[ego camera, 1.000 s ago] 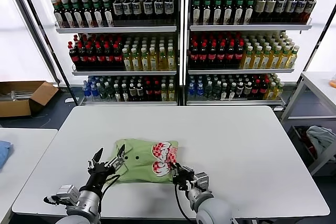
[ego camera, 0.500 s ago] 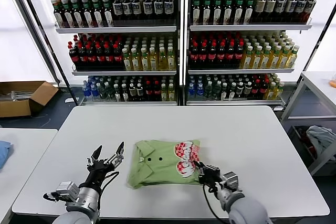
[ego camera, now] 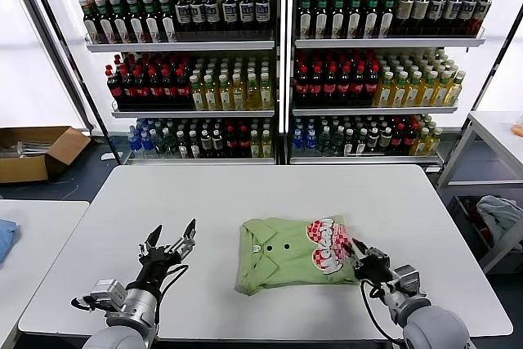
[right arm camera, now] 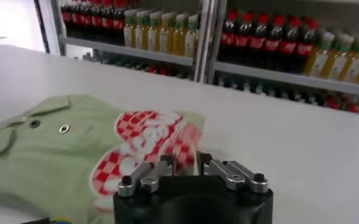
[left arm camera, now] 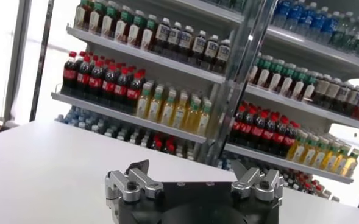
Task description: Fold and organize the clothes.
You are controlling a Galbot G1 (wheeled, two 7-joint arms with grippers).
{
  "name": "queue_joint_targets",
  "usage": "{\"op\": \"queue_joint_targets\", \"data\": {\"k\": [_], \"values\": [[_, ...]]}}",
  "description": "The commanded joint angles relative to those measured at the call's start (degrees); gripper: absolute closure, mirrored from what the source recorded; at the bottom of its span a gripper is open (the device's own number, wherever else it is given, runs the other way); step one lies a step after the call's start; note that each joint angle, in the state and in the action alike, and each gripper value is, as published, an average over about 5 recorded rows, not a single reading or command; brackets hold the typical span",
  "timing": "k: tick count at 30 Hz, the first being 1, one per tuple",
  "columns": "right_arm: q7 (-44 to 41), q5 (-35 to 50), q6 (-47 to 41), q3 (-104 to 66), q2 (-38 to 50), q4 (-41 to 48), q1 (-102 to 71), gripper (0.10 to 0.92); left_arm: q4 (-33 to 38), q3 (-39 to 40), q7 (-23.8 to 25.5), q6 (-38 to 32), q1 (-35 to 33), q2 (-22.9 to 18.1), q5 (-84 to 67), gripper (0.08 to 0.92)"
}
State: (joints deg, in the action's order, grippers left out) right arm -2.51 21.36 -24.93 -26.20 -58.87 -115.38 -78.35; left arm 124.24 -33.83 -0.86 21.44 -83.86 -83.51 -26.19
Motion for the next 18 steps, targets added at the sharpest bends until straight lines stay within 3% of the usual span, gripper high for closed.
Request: {"op": "queue_joint_targets", "data": {"k": [1,13,18], "values": [[1.0,3.8,4.1,0.0,-1.8,-4.3,1.7,0.624,0.5,0.1,0.0,1.2,-0.1,0.6,-0.1,0.177],[11.8,-2.4,-2.7,15.1,-15.2,11.1,12.1,0.28,1.8,-0.6,0.1,1.1,-2.6,1.3,-0.2,0.177],[15.1,-2.5,-5.6,15.0,-15.1,12.5,11.5,0.209,1.5,-0.8,0.2,0.9,-2.8,1.2,-0.3,0.177]]}}
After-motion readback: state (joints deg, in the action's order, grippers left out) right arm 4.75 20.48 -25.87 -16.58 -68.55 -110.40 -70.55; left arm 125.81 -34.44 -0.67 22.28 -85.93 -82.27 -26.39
